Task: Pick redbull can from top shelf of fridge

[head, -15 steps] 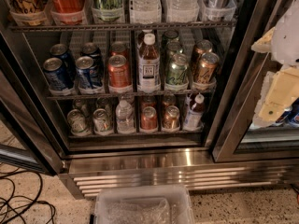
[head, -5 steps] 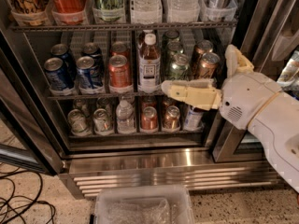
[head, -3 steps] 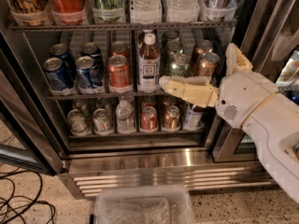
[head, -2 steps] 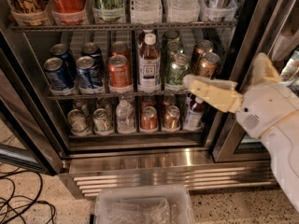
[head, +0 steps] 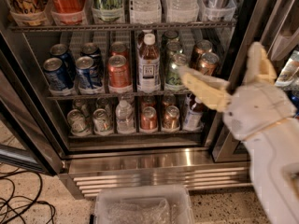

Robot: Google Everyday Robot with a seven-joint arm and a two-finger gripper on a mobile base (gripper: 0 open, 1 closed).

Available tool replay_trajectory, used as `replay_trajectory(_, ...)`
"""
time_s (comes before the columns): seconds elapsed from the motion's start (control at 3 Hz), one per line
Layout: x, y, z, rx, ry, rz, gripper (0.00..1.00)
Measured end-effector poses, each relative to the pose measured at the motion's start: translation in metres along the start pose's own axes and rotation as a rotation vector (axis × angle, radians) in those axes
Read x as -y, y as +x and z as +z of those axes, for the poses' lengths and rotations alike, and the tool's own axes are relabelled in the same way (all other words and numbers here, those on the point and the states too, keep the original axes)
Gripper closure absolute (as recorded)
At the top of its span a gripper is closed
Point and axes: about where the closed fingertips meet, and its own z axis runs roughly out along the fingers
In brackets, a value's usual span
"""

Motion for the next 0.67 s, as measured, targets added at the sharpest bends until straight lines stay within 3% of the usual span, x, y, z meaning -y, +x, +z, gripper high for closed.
replay_trajectory(0.33, -0.048, -0.035, 0.023, 0.122, -0.056, 0.165, 0.14)
replay_trajectory(0.67, -0.062, -0.054, 0.036, 0.208, -0.049, 0.388, 0.21)
